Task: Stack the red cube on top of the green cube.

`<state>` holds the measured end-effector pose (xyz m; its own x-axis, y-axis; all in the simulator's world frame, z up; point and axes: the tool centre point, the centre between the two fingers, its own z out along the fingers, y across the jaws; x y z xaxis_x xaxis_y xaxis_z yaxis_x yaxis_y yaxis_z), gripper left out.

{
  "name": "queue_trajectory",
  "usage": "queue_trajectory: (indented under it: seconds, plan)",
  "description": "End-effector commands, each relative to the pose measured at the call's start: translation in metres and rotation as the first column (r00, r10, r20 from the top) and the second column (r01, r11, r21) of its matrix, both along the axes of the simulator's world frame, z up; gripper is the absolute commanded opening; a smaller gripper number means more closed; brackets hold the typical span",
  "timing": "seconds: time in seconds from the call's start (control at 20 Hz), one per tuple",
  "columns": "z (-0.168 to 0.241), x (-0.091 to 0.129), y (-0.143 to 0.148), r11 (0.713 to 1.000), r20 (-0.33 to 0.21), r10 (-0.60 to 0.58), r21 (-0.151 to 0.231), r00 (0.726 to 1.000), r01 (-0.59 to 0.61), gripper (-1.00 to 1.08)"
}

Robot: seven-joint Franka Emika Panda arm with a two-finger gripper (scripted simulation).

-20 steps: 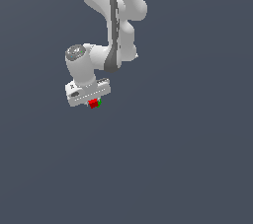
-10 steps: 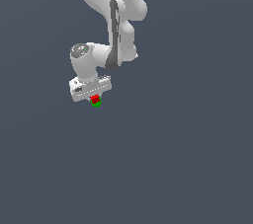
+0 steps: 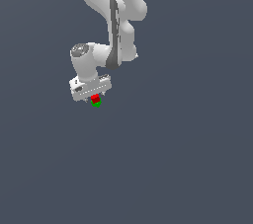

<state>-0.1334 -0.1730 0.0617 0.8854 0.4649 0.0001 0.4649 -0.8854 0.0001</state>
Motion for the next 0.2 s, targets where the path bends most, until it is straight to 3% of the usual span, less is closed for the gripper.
queue_trajectory:
  seconds: [0.0, 0.15]
  plan:
    - [0.0000, 0.0000, 0.0000, 1.000, 0.000, 0.000, 0.000, 1.000, 0.000, 1.00]
    - [0.0000, 0.0000, 0.0000, 1.000, 0.000, 0.000, 0.000, 1.000, 0.000, 1.00]
